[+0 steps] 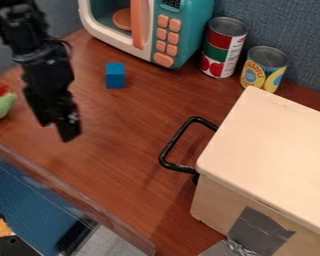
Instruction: Opening drawer
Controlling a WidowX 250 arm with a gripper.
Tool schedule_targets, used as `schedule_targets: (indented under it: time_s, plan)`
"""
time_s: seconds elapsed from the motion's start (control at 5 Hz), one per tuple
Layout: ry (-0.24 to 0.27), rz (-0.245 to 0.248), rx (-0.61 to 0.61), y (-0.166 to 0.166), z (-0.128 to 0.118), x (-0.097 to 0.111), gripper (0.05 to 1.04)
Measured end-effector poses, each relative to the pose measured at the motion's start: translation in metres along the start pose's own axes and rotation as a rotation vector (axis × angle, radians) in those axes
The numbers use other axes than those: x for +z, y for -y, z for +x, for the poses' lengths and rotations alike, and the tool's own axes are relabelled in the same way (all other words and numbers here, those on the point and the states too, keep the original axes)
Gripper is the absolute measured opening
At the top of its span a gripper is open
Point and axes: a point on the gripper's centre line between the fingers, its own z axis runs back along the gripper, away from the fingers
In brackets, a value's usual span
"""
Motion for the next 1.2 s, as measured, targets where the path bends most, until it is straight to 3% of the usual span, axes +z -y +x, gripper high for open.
schedule_targets:
  time_s: [0.2,0.6,1.0,1.2]
  plan:
    - [-0.018,-0.072,0.044,0.023,0.012,-0.009,0.999]
    - [-0.013,-0.154,0.074,0.063,0.037,-0.012,0.999]
    - [0.014,-0.192,0.065,0.099,0.062,-0.014,0.999]
    - [0.004,-0.197,0.06,0.109,0.07,-0.022,0.999]
